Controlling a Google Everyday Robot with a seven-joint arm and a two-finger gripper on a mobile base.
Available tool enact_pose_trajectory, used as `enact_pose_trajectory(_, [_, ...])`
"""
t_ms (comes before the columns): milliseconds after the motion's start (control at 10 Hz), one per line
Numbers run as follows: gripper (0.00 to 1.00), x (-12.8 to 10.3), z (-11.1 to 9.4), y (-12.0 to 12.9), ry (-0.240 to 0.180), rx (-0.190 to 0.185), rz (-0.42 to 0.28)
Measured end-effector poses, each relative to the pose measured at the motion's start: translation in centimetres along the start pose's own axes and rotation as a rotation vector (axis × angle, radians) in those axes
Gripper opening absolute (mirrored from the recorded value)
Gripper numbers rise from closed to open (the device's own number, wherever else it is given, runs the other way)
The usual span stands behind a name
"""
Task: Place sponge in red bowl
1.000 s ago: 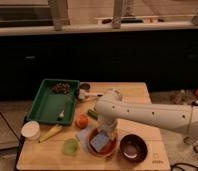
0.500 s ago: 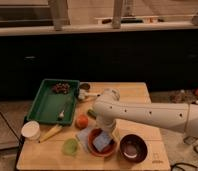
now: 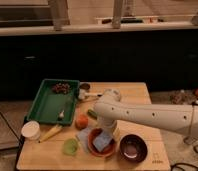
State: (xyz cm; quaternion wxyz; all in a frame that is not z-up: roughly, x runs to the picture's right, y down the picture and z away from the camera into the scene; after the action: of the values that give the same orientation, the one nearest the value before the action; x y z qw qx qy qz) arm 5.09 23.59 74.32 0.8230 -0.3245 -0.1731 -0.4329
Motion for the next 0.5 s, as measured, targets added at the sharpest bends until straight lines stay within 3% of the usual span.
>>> enact_pose_trajectory(500, [0.80,0.04,-0.20,0.13,0.003,0.007,-0.009])
